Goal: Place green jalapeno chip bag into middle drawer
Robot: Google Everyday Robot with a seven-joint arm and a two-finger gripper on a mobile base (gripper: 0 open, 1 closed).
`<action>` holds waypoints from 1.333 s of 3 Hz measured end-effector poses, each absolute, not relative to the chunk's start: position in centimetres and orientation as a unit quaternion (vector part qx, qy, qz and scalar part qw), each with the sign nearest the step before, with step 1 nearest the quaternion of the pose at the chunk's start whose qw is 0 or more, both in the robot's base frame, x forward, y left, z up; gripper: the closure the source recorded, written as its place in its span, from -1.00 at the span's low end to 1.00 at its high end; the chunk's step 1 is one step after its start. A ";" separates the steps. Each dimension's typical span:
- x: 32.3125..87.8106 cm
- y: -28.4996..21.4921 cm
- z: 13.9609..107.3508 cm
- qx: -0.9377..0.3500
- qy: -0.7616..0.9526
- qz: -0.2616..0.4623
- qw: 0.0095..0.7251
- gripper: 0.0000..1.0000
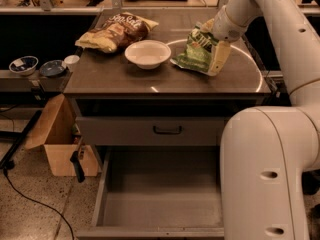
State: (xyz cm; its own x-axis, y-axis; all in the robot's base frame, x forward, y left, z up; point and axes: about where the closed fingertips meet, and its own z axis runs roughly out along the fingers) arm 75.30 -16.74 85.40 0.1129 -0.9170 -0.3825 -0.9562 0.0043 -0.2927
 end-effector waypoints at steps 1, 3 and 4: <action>75.6 -16.0 82.5 -0.703 0.663 0.072 0.248 -1.00; 75.7 -15.9 82.2 -0.701 0.664 0.081 0.248 -0.56; 75.7 -15.9 82.2 -0.701 0.664 0.081 0.248 0.06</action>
Offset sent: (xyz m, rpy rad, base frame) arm 0.0018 0.0055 -0.0860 0.1325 0.1612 0.0320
